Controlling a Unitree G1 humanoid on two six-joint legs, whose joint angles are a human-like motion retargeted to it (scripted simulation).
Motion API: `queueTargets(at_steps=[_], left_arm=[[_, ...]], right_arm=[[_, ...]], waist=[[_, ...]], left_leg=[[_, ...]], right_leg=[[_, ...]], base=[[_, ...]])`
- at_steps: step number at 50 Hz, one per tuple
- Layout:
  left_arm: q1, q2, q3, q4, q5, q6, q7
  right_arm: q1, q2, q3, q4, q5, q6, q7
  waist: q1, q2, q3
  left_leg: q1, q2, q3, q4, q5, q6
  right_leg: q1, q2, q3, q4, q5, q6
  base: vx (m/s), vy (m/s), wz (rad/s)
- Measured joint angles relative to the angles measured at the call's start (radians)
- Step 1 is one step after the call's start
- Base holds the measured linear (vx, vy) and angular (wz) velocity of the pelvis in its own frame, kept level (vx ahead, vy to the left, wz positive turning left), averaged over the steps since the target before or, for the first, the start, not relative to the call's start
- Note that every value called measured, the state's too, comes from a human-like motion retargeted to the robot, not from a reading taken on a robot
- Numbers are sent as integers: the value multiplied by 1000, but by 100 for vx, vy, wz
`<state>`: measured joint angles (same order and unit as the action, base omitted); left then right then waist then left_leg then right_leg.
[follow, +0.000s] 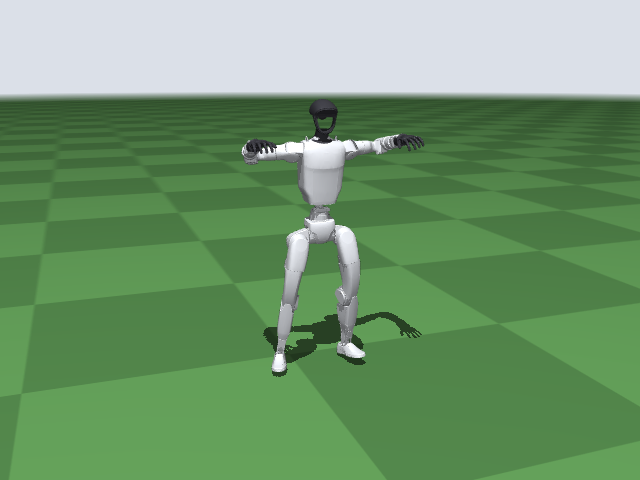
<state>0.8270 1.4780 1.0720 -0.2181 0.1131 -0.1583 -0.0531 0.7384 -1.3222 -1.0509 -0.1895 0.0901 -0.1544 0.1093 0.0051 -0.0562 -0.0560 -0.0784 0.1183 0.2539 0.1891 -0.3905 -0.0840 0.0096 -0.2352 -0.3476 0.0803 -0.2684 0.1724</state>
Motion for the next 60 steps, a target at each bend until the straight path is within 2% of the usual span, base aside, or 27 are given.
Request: queueTargets(at_steps=[8,13,19,25,29,32,34,35,38,40,42,45,47,50,52,54,57,60], left_arm=[[-5,20,-3,-15,13,3,25],[-37,20,-57,-26,-7,-3,41],[-162,2,-212,-84,-58,-35,98],[-423,-50,-449,-194,-175,-46,233],[-673,-206,-696,-254,-370,-40,293],[-835,-400,-862,-278,-465,-48,350],[-926,-550,-944,-282,-453,-43,378],[-961,-627,-976,-282,-437,-38,381],[-977,-832,-1041,-254,-373,-30,326],[-890,-901,-1076,-210,-336,-36,321],[-740,-899,-1103,-183,-419,-32,322],[-443,-785,-1050,-244,-557,-59,262],[-245,-715,-956,-298,-590,-82,222],[-132,-728,-905,-333,-656,-93,192],[-219,-783,-965,-336,-628,-97,185],[-386,-840,-1060,-306,-533,-98,200],[-735,-911,-1231,-193,-363,-81,315],[-1147,-937,-1322,-134,-193,-40,431]], right_arm=[[-24,-9,13,-23,31,-11,-23],[-72,13,59,-44,57,-23,-44],[-196,40,193,-84,84,-63,-133],[-359,85,373,-177,177,-95,-280],[-450,132,544,-267,296,-98,-336],[-488,216,687,-319,394,-103,-347],[-516,299,782,-326,434,-93,-337],[-530,345,828,-324,441,-87,-330],[-639,442,954,-282,402,-96,-327],[-761,470,1031,-228,389,-125,-365],[-893,451,1072,-214,420,-155,-464],[-1027,371,1055,-306,443,-212,-559],[-1060,336,1016,-388,439,-237,-564],[-1071,373,1005,-487,439,-257,-556],[-1051,459,1057,-524,424,-251,-513],[-1012,554,1144,-522,421,-230,-443],[-892,675,1283,-419,431,-198,-392],[-676,753,1308,-304,473,-180,-368]], waist=[[-8,5,8],[-18,0,8],[-30,-9,19],[-70,-8,45],[-102,4,63],[-107,5,74],[-100,-7,94],[-97,-18,111],[-65,-25,217],[-15,-10,272],[49,-9,293],[163,-48,268],[233,-101,243],[288,-151,264],[289,-156,319],[272,-151,378],[198,-148,437],[77,-103,452]], left_leg=[[1,9,-1,12,-38,-1],[2,15,10,19,-89,-3],[11,21,29,15,-132,-11],[7,34,37,3,-124,-11],[17,47,53,-20,-110,-17],[20,58,69,-15,-107,-16],[-8,63,73,64,-123,17],[-34,65,72,139,-137,48],[-234,91,21,621,-206,175],[-398,114,15,913,-257,198],[-542,114,65,1009,-285,201],[-716,82,146,928,-262,202],[-770,26,155,770,-207,195],[-744,-53,113,511,-128,199],[-654,-69,69,450,-108,211],[-542,-59,44,471,-161,215],[-392,-53,21,497,-294,212],[-243,-45,-17,408,-347,162]], right_leg=[[-15,2,11,43,-60,8],[-21,2,10,63,-127,27],[-32,7,25,73,-175,38],[-44,20,29,72,-209,44],[-47,38,45,62,-217,45],[-48,45,58,62,-214,37],[-42,35,60,70,-217,24],[-35,26,59,75,-224,15],[-8,-1,59,146,-293,-22],[-64,-25,80,317,-381,-30],[-92,-41,94,355,-407,-18],[-72,-53,97,259,-336,1],[-28,-76,106,192,-213,0],[69,-100,134,141,31,-24],[103,-92,175,224,150,-54],[56,-76,227,450,150,-81],[-128,-50,273,842,-30,-118],[-337,-7,220,1029,-185,-157]], base=[[1,0,0],[9,-2,1],[14,-4,-13],[20,-7,-4],[30,-10,-6],[37,-14,-17],[38,-18,-6],[38,-19,8],[40,-13,1],[52,-2,-46],[60,0,-39],[81,1,-29],[109,10,-34],[123,20,-30],[130,24,-44],[130,26,-56],[126,28,-9],[129,23,74]])
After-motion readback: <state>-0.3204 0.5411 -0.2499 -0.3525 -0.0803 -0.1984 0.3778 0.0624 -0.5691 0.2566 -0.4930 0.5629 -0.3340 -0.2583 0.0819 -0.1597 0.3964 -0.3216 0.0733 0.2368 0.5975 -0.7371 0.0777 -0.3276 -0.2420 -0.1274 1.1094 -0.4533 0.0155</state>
